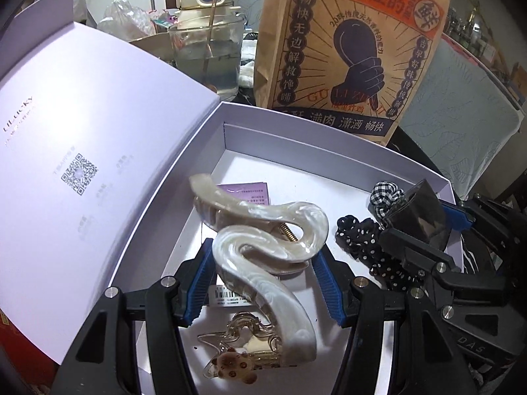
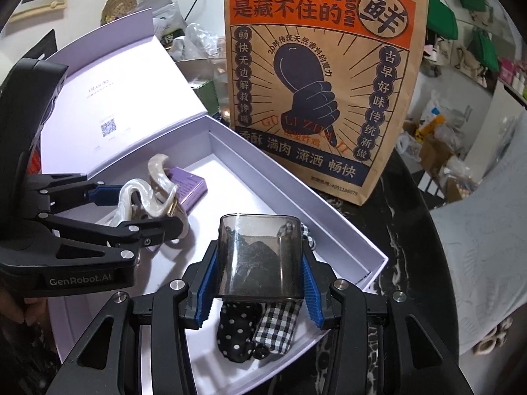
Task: Organize rigid objects
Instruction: 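Lower the pearl clip and smoky case with both tools into the lavender box, then open the left tool to release the pearl clip while the right tool releases the case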
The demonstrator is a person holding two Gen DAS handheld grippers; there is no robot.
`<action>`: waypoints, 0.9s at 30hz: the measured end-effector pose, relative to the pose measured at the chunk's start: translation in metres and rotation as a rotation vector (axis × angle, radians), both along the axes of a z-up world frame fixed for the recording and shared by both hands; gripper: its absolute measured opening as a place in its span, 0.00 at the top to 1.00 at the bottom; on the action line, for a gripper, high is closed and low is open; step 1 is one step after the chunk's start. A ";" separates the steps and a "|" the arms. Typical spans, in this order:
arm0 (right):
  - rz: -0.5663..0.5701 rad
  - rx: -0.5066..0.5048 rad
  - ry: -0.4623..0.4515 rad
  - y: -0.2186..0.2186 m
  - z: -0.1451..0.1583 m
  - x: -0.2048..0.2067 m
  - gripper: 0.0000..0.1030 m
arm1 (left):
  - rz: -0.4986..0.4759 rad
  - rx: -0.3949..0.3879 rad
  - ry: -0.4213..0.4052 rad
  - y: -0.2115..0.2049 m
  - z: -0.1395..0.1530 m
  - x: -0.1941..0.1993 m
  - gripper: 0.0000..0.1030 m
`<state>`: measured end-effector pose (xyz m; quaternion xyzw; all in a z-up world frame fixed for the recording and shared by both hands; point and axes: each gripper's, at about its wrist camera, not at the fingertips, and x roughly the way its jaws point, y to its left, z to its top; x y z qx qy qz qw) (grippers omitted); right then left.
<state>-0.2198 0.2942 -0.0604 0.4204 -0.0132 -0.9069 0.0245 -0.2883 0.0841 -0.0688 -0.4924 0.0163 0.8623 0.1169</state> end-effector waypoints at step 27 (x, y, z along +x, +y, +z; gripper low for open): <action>-0.025 -0.009 0.013 0.006 0.017 0.015 0.51 | 0.041 -0.072 0.048 0.001 0.022 0.020 0.43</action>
